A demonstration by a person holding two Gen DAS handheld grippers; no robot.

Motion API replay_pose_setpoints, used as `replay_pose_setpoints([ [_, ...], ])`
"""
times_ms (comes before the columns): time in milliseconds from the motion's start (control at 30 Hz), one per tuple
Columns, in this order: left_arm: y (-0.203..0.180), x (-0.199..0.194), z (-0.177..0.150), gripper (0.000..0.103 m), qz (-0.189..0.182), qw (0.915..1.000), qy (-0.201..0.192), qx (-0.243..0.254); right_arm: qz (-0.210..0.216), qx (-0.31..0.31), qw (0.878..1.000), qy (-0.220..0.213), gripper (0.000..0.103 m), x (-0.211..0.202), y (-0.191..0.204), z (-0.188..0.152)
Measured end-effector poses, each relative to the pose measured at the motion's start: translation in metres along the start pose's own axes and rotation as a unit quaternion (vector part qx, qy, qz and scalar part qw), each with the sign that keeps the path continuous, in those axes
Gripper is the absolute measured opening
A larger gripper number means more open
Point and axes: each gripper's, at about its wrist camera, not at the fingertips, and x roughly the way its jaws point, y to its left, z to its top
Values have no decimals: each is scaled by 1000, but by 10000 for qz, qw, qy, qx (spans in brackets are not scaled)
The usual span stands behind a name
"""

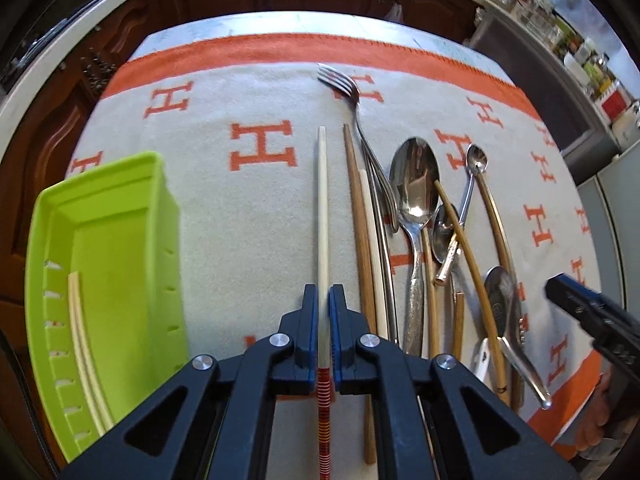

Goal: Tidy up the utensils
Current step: 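Grasp a red-striped chopstick with the left tool while the right tool approaches the metal utensils, then lay the chopstick in the tray with the left tool while the right tool grasps a twisted metal chopstick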

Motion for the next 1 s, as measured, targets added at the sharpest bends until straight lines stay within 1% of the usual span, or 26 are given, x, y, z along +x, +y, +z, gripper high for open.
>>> replay_pose_setpoints([
  [33,1,-5,-1,3,-25,10000,-49,-28,22,-25,10000,49,43,3,0,0],
  [100,5,-22,-6,3,-118,9997,-165,-115,22,-96,9999,129,39,6,2,-1],
  [233,14,-57,-17,3,-149,9989,-408,-187,27,-395,9989,242,39,10,16,-8],
  [300,22,-76,-23,3,-110,9982,-533,-236,-31,-536,9982,263,38,11,23,-13],
  [400,36,-99,-31,3,15,9970,-698,-328,-193,-704,9968,328,32,16,30,-19],
  [500,57,-118,-42,3,179,9957,-791,-438,-348,-890,9951,268,27,16,37,-24],
  [633,79,-117,-56,3,410,9948,-735,-565,-531,-1046,9929,202,27,16,45,-27],
  [767,91,-105,-69,3,471,9949,-548,-707,-758,-1235,9893,193,26,19,50,-28],
  [833,95,-99,-74,3,503,9948,-496,-731,-1038,-1543,9825,66,25,23,59,-30],
  [867,98,-97,-77,3,508,9947,-479,-751,-1112,-1621,9805,25,25,24,61,-31],
  [1000,107,-89,-82,3,458,9941,-433,-884,-1193,-1670,9787,-96,24,26,63,-30],
])
